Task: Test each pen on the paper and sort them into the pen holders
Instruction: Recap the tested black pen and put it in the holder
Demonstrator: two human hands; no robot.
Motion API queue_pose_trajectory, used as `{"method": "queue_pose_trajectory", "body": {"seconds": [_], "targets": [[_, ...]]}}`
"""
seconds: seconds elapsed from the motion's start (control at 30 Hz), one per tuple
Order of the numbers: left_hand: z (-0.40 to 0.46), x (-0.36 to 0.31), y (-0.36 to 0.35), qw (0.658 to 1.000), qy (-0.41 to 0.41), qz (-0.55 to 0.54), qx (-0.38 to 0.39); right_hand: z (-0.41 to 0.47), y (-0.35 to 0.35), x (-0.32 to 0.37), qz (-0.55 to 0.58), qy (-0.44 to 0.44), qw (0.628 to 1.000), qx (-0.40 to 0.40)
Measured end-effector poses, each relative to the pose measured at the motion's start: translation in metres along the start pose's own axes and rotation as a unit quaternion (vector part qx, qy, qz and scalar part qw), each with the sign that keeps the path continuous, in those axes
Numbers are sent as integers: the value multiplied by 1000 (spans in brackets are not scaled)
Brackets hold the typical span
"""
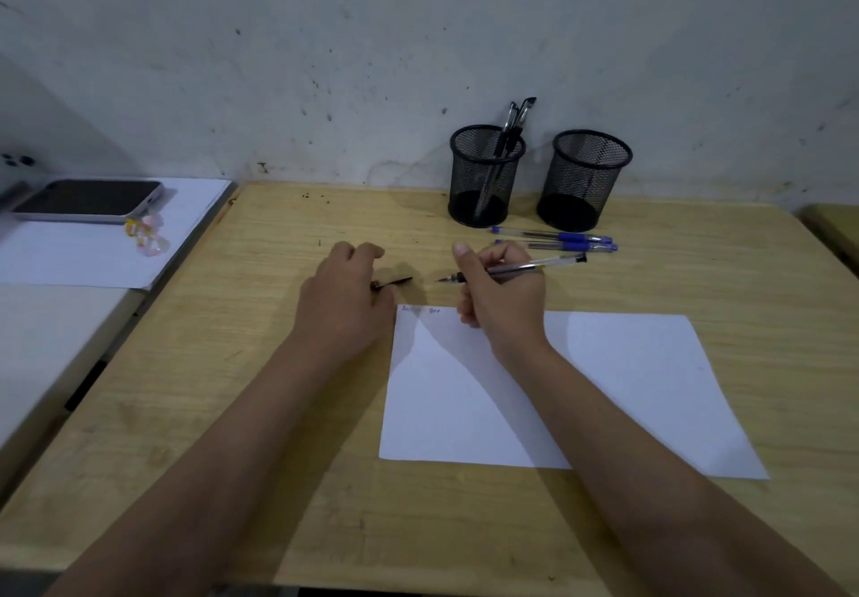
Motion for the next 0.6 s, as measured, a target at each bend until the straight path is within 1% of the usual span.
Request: {"method": "queue_pose_trajectory", "body": {"seconds": [0.1,0.2,0.27,0.37,0.5,0.6], "targets": [[5,3,-5,1000,7,11,-18,-4,-1,3,-45,28,998,35],[4,3,-4,999,-16,-3,-47,-5,-1,4,-57,49,995,59],[2,0,-1,996,-30,-37,-70,-6,2,6,-34,49,995,75],[-1,-9,7,989,-29,-106,-102,-6,6,11,-22,63,993,100],[-3,-18,19,977,-71,-150,-131,-4,9,12,-33,77,991,101],[-4,-22,25,971,-106,-157,-143,-3,10,13,-34,76,992,100]]}}
Point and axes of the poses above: each hand's wrist, its own z-axis towards the middle knuckle, its own y-axis out of the back of the hand, x = y × z, the point moved 1 cm from there along z, towards the middle knuckle, and after that the axes turned 6 degrees about z, right-handed, at the moved point
